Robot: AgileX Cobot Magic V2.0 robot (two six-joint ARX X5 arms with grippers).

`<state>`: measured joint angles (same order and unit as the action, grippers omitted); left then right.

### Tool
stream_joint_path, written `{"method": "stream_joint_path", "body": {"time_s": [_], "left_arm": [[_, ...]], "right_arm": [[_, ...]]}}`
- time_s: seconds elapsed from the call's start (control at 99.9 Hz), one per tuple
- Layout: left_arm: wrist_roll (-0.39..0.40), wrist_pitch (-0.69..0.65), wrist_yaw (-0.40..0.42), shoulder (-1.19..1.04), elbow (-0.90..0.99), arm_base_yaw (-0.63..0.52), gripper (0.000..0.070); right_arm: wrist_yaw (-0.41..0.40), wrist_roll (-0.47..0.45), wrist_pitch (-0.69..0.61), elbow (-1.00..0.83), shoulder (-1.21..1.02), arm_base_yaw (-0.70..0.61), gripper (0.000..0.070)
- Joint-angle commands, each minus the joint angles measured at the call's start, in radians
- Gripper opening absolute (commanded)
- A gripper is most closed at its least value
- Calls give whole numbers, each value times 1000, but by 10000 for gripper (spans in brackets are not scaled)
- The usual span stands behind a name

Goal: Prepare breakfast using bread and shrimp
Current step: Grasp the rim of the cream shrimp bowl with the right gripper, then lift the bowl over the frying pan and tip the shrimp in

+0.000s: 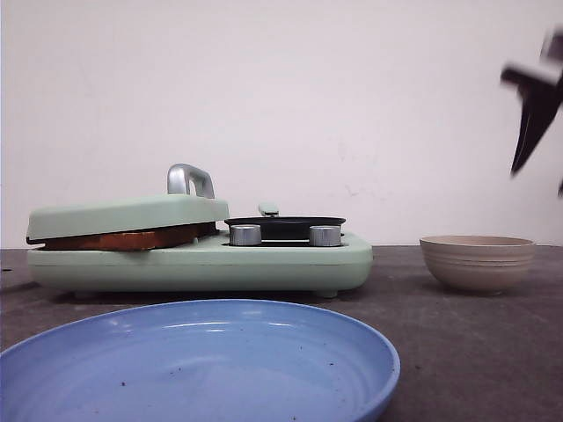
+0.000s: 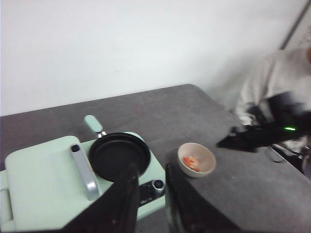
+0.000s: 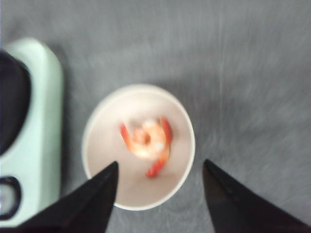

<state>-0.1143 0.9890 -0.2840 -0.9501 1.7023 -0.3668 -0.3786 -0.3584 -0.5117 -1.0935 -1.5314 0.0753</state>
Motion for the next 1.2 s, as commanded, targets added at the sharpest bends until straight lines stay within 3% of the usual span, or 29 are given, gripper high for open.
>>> {"method": "stream_joint_path", "body": {"time_s": [0.0, 0.23, 0.35, 0.451, 0.741, 0.791, 0.861, 1.021, 1.191], "left_arm": [[27, 0, 5, 18, 17, -9, 12], [35, 31, 117, 64, 17, -9, 11], [37, 61, 130, 65, 17, -9, 11], [47, 69, 130, 63, 17, -10, 12], [47, 69, 129, 61, 17, -10, 12], [47, 69, 129, 61, 17, -10, 12], [47, 70, 129, 61, 17, -10, 12], [46, 74, 127, 62, 17, -14, 12], [47, 83, 127, 62, 17, -15, 11]], "right_arm": [[-28, -22, 10, -20, -48, -1, 384], [45, -28, 39, -20, -163, -2, 382], [85, -42, 80, -20, -188, -2, 366], [80, -63, 121, -20, -204, -4, 304], [24, -142, 167, -20, -276, -15, 261], [25, -155, 175, -20, -280, -15, 209], [22, -161, 196, -20, -280, -15, 0], [-79, -162, 325, -20, -267, -27, 0], [-85, -154, 537, -27, -191, -127, 0]]}}
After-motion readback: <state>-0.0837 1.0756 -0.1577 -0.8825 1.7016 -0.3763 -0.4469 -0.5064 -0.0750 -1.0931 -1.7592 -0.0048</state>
